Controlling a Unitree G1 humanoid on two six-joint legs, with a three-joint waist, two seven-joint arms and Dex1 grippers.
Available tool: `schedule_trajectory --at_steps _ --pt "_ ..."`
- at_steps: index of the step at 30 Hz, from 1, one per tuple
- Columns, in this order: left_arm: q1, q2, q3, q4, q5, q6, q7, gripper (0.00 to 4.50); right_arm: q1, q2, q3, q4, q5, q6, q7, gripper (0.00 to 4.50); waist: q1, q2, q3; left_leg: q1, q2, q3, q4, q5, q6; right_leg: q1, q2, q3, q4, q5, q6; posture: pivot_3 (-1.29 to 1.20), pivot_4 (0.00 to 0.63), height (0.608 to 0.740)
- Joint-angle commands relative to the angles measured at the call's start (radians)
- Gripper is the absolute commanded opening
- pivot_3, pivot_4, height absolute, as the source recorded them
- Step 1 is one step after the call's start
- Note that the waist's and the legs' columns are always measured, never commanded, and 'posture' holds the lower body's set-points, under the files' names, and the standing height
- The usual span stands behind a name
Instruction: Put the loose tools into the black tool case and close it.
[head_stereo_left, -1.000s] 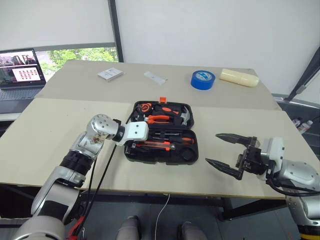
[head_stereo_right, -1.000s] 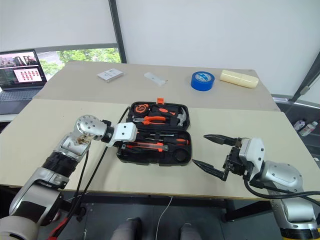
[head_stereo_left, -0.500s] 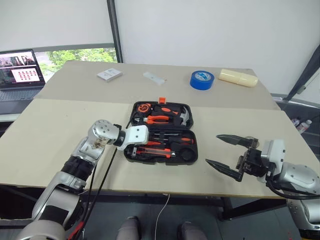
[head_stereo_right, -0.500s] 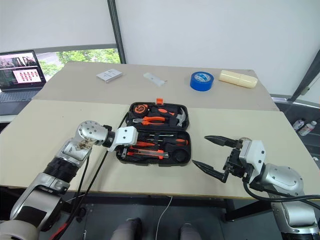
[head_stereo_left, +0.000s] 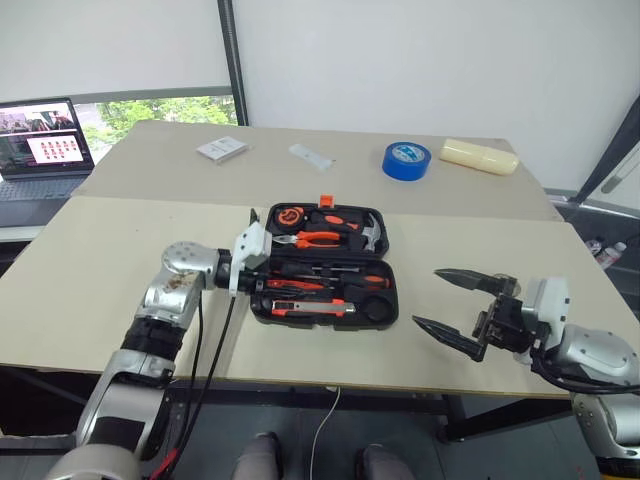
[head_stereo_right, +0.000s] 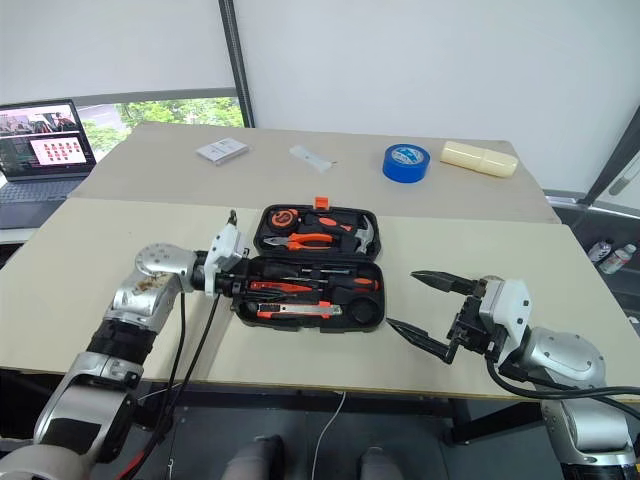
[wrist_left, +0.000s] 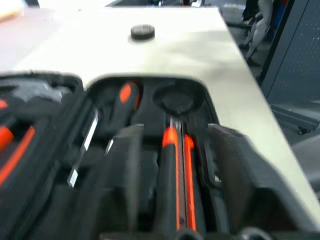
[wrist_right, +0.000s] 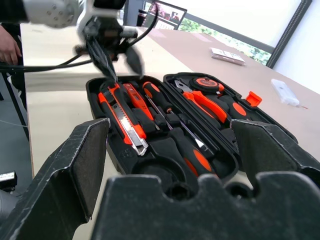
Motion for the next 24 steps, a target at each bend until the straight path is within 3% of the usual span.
schedule_trajectory --at_steps 1,2,9,17,24 --pt "0.017 -0.017 -0.018 -0.007 0.058 -0.05 0.08 0.37 0.003 0.006 -0.024 -0.017 0.008 -0.002 -0.011 4.5 0.001 0.0 0.0 0.0 0.0 0.0 0.0 0.0 0.0 0.0 0.0 0.0 0.0 0.0 0.0 0.0 0.15 0.74" --pt "0.024 -0.021 -0.028 -0.001 0.08 -0.063 0.103 0.02 0.005 0.008 -0.023 -0.019 0.008 -0.002 -0.012 4.5 0.002 0.0 0.0 0.0 0.0 0.0 0.0 0.0 0.0 0.0 0.001 0.001 0.0 0.0 0.0 0.0 0.15 0.74" --pt "0.063 -0.054 -0.068 0.024 0.155 0.014 0.229 0.02 0.026 0.014 -0.016 -0.036 0.01 0.004 -0.017 4.5 0.01 0.003 -0.002 0.003 -0.002 0.0 0.0 0.002 0.003 0.004 0.001 0.005 0.0 -0.003 0.001 0.0 0.15 0.74" --pt "0.118 -0.011 -0.153 -0.073 0.173 0.3 0.218 0.02 0.042 0.015 -0.012 -0.057 0.018 0.019 -0.026 4.5 -0.003 0.005 -0.007 0.019 -0.004 0.001 -0.003 -0.001 -0.003 0.015 0.001 0.009 -0.004 -0.004 -0.001 0.0 0.15 0.74" --pt "0.143 0.002 -0.172 -0.125 0.156 0.337 0.191 0.02 0.045 0.018 -0.021 -0.062 0.019 0.029 -0.035 4.5 -0.004 0.01 -0.02 0.019 -0.004 0.002 -0.008 -0.002 -0.002 0.016 0.001 0.011 -0.004 -0.008 -0.002 0.0 0.15 0.74"
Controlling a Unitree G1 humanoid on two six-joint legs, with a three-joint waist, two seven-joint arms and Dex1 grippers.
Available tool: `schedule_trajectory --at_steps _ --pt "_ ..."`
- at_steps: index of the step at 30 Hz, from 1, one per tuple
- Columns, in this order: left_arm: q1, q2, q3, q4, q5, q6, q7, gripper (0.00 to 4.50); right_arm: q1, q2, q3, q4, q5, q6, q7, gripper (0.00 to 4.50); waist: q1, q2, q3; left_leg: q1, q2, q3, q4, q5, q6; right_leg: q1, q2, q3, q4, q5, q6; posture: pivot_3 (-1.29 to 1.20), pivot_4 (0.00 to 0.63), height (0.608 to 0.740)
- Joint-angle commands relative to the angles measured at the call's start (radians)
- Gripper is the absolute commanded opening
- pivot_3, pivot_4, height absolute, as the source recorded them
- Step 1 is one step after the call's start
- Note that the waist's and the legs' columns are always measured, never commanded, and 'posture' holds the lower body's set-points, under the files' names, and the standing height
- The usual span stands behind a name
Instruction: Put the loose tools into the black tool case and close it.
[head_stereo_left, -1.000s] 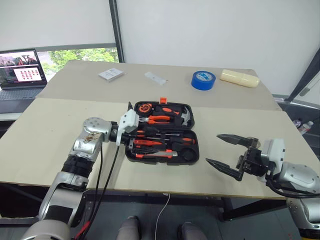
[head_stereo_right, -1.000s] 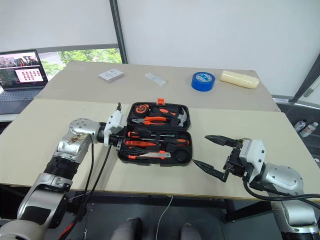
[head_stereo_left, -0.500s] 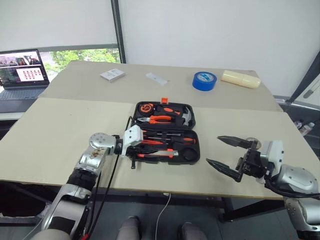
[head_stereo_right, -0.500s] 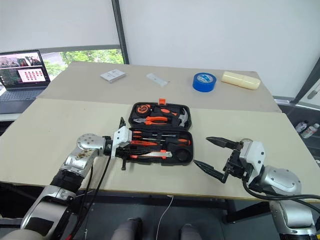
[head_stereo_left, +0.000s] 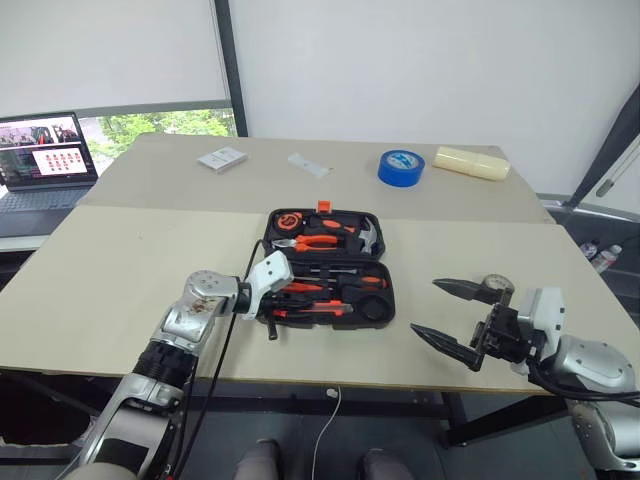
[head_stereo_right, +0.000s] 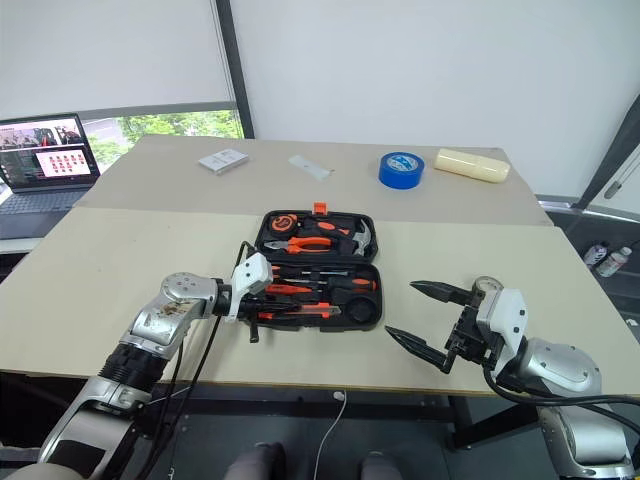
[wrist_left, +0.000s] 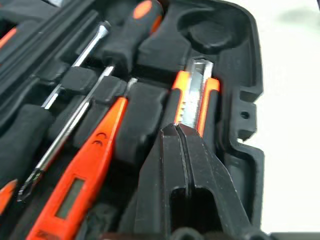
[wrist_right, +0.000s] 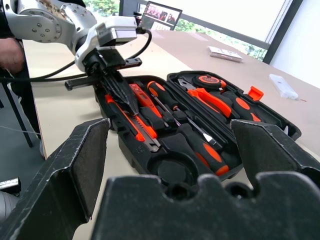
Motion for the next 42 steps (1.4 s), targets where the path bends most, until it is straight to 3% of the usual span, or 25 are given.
schedule_trajectory --at_steps 1,2,3,4,5,7,10,15,22,26,30,34,38,42 --pt "0.056 0.02 -0.071 0.047 0.039 0.048 -0.026 0.02 0.0 0.005 -0.03 -0.032 0.019 0.008 -0.019 4.5 0.001 0.0 -0.001 0.0 0.0 0.0 0.0 0.0 0.0 0.0 0.0 0.0 0.0 0.0 0.0 0.0 0.15 0.74" --pt "0.056 0.023 -0.07 0.052 0.042 0.038 -0.028 0.02 0.004 0.004 -0.033 -0.033 0.02 0.009 -0.021 4.5 0.001 0.0 -0.002 0.0 0.0 0.0 0.0 0.0 0.0 0.0 0.0 0.0 0.0 0.0 0.0 0.0 0.15 0.74" --pt "0.051 -0.032 0.018 0.067 -0.031 -0.112 -0.02 0.02 0.02 0.006 -0.048 -0.039 0.022 0.011 -0.034 4.5 0.0 0.0 -0.002 0.0 0.0 0.0 0.0 0.0 0.0 0.0 0.0 0.0 0.0 -0.001 0.0 0.0 0.15 0.74" --pt "0.049 -0.078 0.104 0.058 -0.122 -0.214 -0.042 0.52 0.042 0.012 -0.075 -0.045 0.027 0.012 -0.056 4.5 0.001 0.001 -0.003 0.0 0.0 0.0 0.0 0.0 0.0 0.0 0.0 0.0 0.0 -0.001 0.0 0.0 0.15 0.74" --pt "0.048 -0.106 0.174 0.041 -0.196 -0.282 -0.063 0.66 0.067 0.021 -0.107 -0.049 0.032 0.011 -0.079 4.5 0.003 0.001 -0.004 0.0 0.0 0.0 -0.001 0.0 0.0 0.0 0.0 0.0 -0.001 -0.001 0.0 0.0 0.15 0.74" --pt "0.058 -0.103 0.242 0.015 -0.255 -0.318 -0.089 1.37 0.123 0.046 -0.18 -0.04 0.024 -0.014 -0.12 4.5 0.008 -0.004 0.0 -0.004 -0.001 0.0 0.0 0.0 0.0 -0.003 -0.001 0.0 0.0 0.0 0.0 0.0 0.15 0.74" --pt "0.099 -0.067 0.28 -0.036 -0.293 -0.351 -0.119 2.53 0.21 0.092 -0.277 0.007 -0.018 -0.062 -0.177 4.5 0.006 -0.008 0.002 -0.01 0.0 -0.001 0.001 0.0 0.001 -0.007 0.0 0.0 0.0 0.0 -0.002 0.0 0.15 0.74" --pt "0.207 -0.019 0.318 -0.152 -0.328 -0.348 -0.108 4.41 0.337 0.159 -0.374 0.112 -0.039 -0.112 -0.207 4.5 0.003 -0.007 0.002 -0.006 -0.001 0.0 -0.001 -0.001 0.001 -0.003 0.0 0.001 -0.002 -0.001 0.0 0.0 0.15 0.74" --pt "0.395 0.099 0.391 -0.262 -0.381 -0.241 -0.071 4.49 0.419 0.175 -0.4 0.196 -0.123 -0.134 -0.269 4.5 -0.015 -0.003 0.002 -0.004 0.001 0.001 -0.002 -0.003 -0.003 -0.007 -0.001 0.0 -0.002 0.0 -0.002 0.0 0.15 0.74" --pt "0.402 0.071 0.464 -0.316 -0.47 -0.211 -0.001 4.49 0.292 -0.012 -0.354 0.146 -0.107 0.048 -0.239 4.5 -0.03 0.0 0.005 -0.004 0.002 0.004 -0.001 -0.003 -0.003 -0.014 -0.005 0.003 -0.002 0.0 -0.003 0.0 0.15 0.74" --pt "0.424 0.052 0.448 -0.376 -0.474 -0.202 0.04 4.49 0.092 -0.186 -0.266 0.219 -0.113 0.232 -0.207 4.5 -0.026 -0.004 0.005 -0.002 -0.001 0.005 -0.001 -0.003 -0.003 -0.013 -0.006 0.002 -0.002 0.001 -0.002 0.0 0.15 0.74" --pt "0.432 0.044 0.401 -0.419 -0.49 -0.157 0.038 4.49 -0.209 -0.3 -0.073 0.438 -0.164 0.342 -0.082 4.5 -0.02 -0.006 0.007 -0.003 -0.001 0.005 -0.001 -0.003 -0.002 -0.014 -0.005 0.003 -0.003 0.001 -0.002 0.0 0.15 0.74" --pt "0.413 0.041 0.368 -0.437 -0.473 -0.17 0.03 4.49 -0.509 -0.307 0.136 0.735 -0.33 0.35 -0.033 4.5 -0.014 -0.007 0.008 -0.014 -0.001 0.003 -0.001 0.001 0.004 -0.017 -0.001 0.005 -0.002 0.002 -0.002 0.0 0.15 0.74" --pt "0.418 0.045 0.346 -0.467 -0.462 -0.178 0.033 4.49 -0.683 -0.286 0.282 0.987 -0.461 0.313 0.032 4.5 -0.005 -0.007 0.008 -0.018 -0.002 0.002 -0.001 0.0 0.009 -0.019 0.0 0.005 -0.002 0.005 0.0 0.0 0.15 0.74"
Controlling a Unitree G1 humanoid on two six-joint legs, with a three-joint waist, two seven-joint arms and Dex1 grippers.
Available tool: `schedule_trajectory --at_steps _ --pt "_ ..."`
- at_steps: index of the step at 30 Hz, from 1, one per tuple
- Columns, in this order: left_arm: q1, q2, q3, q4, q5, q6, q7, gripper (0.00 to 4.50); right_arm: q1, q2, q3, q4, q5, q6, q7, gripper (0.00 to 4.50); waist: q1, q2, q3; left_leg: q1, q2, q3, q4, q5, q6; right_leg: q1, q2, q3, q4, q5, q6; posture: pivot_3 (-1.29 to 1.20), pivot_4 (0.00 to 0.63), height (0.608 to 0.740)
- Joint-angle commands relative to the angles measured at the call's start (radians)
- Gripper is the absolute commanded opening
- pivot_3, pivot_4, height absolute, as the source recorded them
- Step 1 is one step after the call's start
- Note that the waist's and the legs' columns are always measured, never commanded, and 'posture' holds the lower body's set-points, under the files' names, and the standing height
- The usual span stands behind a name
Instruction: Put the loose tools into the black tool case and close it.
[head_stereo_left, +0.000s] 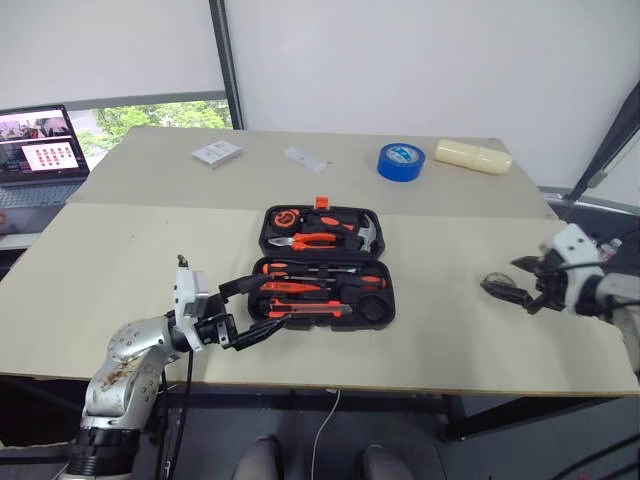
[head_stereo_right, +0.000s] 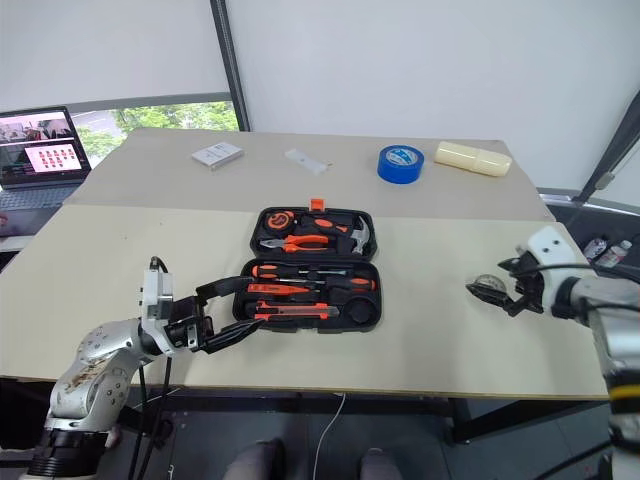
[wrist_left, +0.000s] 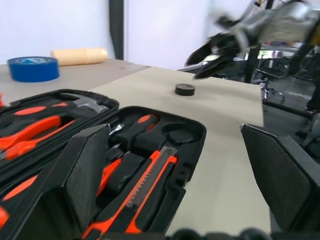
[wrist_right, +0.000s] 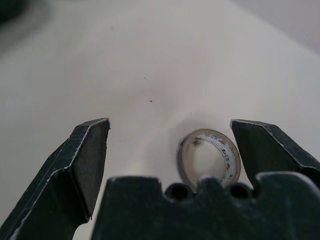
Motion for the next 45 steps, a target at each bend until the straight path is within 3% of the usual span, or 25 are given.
schedule_trajectory --at_steps 1,5,12,15,18,21,26,34,45 --pt "-0.002 0.011 -0.01 -0.054 0.009 -0.024 -0.002 4.49 -0.1 0.01 0.075 0.182 -0.1 -0.033 0.046 4.5 0.004 0.0 0.0 -0.001 0.0 0.0 0.0 -0.001 0.001 0.0 0.0 0.0 -0.001 0.0 0.001 0.0 0.15 0.74" --pt "-0.01 0.028 0.0 -0.05 0.025 -0.044 -0.004 4.5 -0.184 0.032 0.12 0.303 -0.165 -0.075 0.059 3.49 0.0 0.0 0.0 -0.001 0.0 0.0 0.0 -0.002 0.002 0.001 0.0 0.0 -0.004 0.0 0.001 0.0 0.15 0.74" --pt "-0.04 0.045 0.008 -0.018 0.028 -0.066 -0.018 4.5 -0.242 0.061 0.116 0.413 -0.193 -0.176 0.085 1.18 -0.002 0.0 0.0 -0.001 0.0 0.0 0.002 -0.002 0.002 0.002 0.0 0.0 -0.005 0.003 0.003 0.0 0.15 0.74" --pt "-0.034 0.064 0.006 -0.017 0.011 -0.047 -0.046 4.5 -0.233 0.057 0.106 0.394 -0.162 -0.251 0.21 0.09 -0.004 0.0 0.0 -0.001 0.0 0.001 0.003 -0.002 0.002 0.002 0.0 0.0 -0.006 0.004 0.003 0.0 0.15 0.74" --pt "-0.028 0.076 0.005 -0.02 -0.001 -0.034 -0.063 4.5 -0.21 0.058 0.097 0.32 -0.118 -0.347 0.353 0.03 -0.011 0.001 0.001 -0.001 0.0 0.001 0.002 -0.002 0.002 0.002 0.0 0.0 -0.005 0.004 0.004 0.0 0.15 0.74" --pt "-0.015 0.08 0.031 0.002 0.011 -0.062 -0.061 4.5 -0.183 0.154 0.074 -0.13 0.097 -0.107 0.425 0.03 -0.022 0.003 0.002 -0.001 0.0 0.001 0.002 -0.002 0.002 0.002 0.0 0.001 -0.005 0.004 0.004 0.0 0.15 0.74" --pt "0.012 0.087 0.049 0.045 0.038 -0.111 -0.067 4.5 -0.151 0.222 0.175 -0.517 0.211 0.251 0.397 0.03 -0.023 0.004 0.003 0.001 0.004 -0.001 0.003 -0.002 0.001 0.0 0.004 0.0 0.007 0.002 0.0 0.0 0.15 0.74" --pt "0.039 0.07 0.044 0.032 0.04 -0.13 -0.041 4.5 -0.153 0.227 0.356 -0.558 0.013 0.292 0.243 0.03 0.013 0.004 0.003 -0.002 0.002 0.002 0.007 -0.007 -0.007 -0.005 -0.001 -0.002 0.005 -0.003 -0.007 0.0 0.15 0.74" --pt "0.051 0.069 0.044 0.028 0.046 -0.13 -0.024 4.5 -0.137 0.196 0.423 -0.565 -0.042 0.358 0.249 0.03 0.011 0.003 0.003 -0.004 0.004 0.003 0.006 -0.003 0.001 -0.009 0.002 0.0 0.009 0.001 -0.002 0.0 0.15 0.74"
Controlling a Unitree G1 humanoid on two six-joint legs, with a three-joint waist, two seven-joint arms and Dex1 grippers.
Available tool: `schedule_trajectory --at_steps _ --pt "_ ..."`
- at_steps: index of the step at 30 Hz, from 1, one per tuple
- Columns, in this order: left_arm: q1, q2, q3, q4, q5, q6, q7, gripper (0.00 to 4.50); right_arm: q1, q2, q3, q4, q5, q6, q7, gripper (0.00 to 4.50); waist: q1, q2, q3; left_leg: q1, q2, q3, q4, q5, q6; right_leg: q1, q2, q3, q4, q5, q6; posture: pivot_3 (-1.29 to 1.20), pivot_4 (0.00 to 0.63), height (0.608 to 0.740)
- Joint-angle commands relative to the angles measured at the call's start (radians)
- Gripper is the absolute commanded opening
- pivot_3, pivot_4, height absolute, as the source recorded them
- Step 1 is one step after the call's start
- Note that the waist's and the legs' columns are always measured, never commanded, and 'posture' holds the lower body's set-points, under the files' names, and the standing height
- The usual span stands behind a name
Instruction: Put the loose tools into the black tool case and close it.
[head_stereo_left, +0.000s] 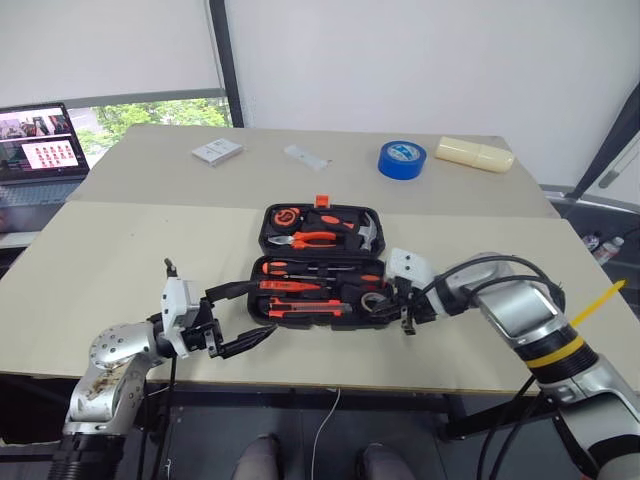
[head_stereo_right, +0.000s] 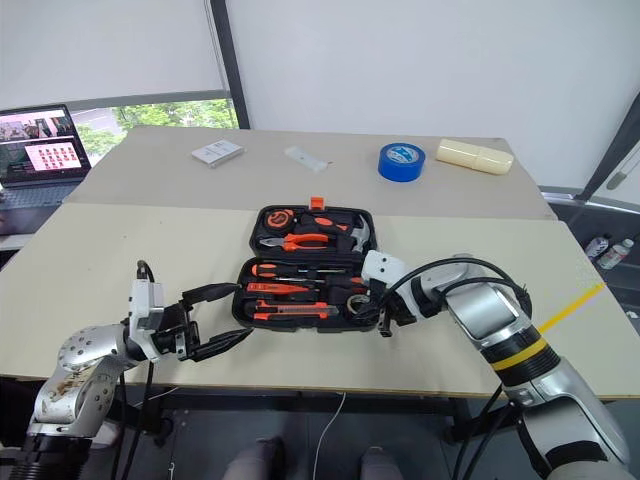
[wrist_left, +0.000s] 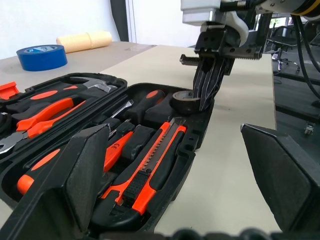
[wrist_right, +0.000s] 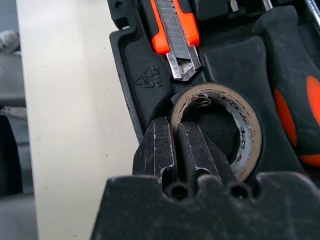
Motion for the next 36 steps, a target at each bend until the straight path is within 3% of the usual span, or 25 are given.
schedule_trajectory --at_steps 1,5,9,12,14,16,20,24,26,28,31,36 --pt "0.004 0.005 0.013 -0.022 -0.004 -0.017 0.005 4.5 -0.003 -0.024 0.008 -0.011 -0.012 0.029 0.015 0.39 0.003 0.0 0.0 0.0 0.0 0.0 0.0 0.0 0.0 0.0 0.0 0.0 0.0 0.0 0.0 0.0 0.15 0.74" --pt "-0.003 -0.001 0.035 -0.025 -0.026 -0.007 0.025 4.5 -0.02 -0.008 -0.047 -0.032 0.045 0.044 0.032 1.59 0.003 0.0 0.0 0.0 0.0 0.0 0.001 -0.001 -0.002 -0.003 -0.001 0.0 -0.001 -0.001 -0.002 0.0 0.15 0.74" --pt "-0.018 0.001 0.07 -0.003 -0.023 -0.034 0.049 4.5 -0.035 -0.095 -0.078 -0.062 0.097 0.042 0.147 2.92 0.003 0.0 0.0 -0.001 0.0 0.0 0.0 0.0 0.0 -0.001 -0.001 0.0 0.0 0.0 0.0 0.0 0.15 0.74" --pt "-0.063 0.022 0.096 0.07 0.01 -0.026 0.092 4.5 -0.026 -0.098 -0.213 0.015 0.211 0.038 0.181 3.91 0.002 0.0 0.0 -0.001 0.0 0.0 0.0 0.0 0.0 -0.001 0.0 0.0 0.0 0.0 0.0 0.0 0.15 0.74" --pt "-0.126 0.031 0.101 0.157 0.069 0.022 0.202 3.97 -0.03 -0.058 -0.311 0.144 0.232 -0.021 0.117 3.93 0.002 -0.001 0.001 -0.001 0.0 0.0 0.0 0.0 0.0 -0.001 0.0 0.0 0.0 0.0 0.0 0.0 0.15 0.74" --pt "-0.191 0.024 0.094 0.241 0.117 0.029 0.278 3.3 -0.04 -0.028 -0.333 0.286 0.156 -0.174 0.022 3.93 0.002 -0.002 0.001 0.0 0.0 -0.001 0.001 0.0 0.0 0.0 0.001 0.0 0.0 0.001 0.0 0.0 0.15 0.74" --pt "-0.373 -0.046 0.076 0.445 0.175 0.03 0.414 1.85 -0.095 0.054 -0.314 0.604 -0.036 -0.514 -0.253 2.78 0.002 -0.004 0.002 0.001 -0.001 -0.001 0.003 0.001 -0.001 0.003 0.001 0.0 -0.001 0.003 0.005 0.0 0.15 0.74" --pt "-0.492 -0.064 0.0 0.655 0.286 0.033 0.454 0.34 -0.145 0.128 -0.288 0.805 -0.107 -0.687 -0.306 1.45 -0.003 -0.004 0.003 0.0 -0.002 -0.001 0.002 0.002 -0.001 0.003 0.001 0.001 -0.001 0.004 0.005 0.0 0.15 0.74" --pt "-0.535 -0.078 -0.028 0.736 0.314 0.028 0.444 0.0 -0.171 0.161 -0.28 0.876 -0.126 -0.74 -0.307 0.82 -0.011 -0.004 0.003 0.0 -0.002 -0.001 0.0 0.002 -0.001 0.002 0.001 0.002 -0.001 0.004 0.005 0.0 0.15 0.74" --pt "-0.58 -0.103 -0.051 0.818 0.324 0.002 0.394 0.0 -0.199 0.197 -0.277 0.946 -0.145 -0.797 -0.317 0.05 -0.015 -0.004 0.003 0.0 -0.003 -0.001 -0.002 0.002 -0.001 0.002 0.001 0.002 -0.001 0.004 0.005 0.0 0.15 0.74" --pt "-0.63 -0.129 -0.086 0.9 0.34 -0.05 0.301 0.0 -0.23 0.24 -0.28 1.014 -0.162 -0.87 -0.325 0.05 -0.02 -0.004 0.003 0.0 -0.003 -0.001 -0.004 0.003 -0.002 0.001 0.001 0.002 -0.001 0.004 0.005 0.0 0.15 0.74" --pt "-0.671 -0.144 -0.11 0.95 0.361 -0.122 0.205 0.0 -0.214 0.268 -0.281 0.978 -0.132 -0.847 -0.186 0.05 -0.012 -0.004 0.003 -0.001 -0.003 -0.001 -0.003 0.003 -0.002 0.002 0.0 0.001 -0.001 0.004 0.005 0.0 0.15 0.74"
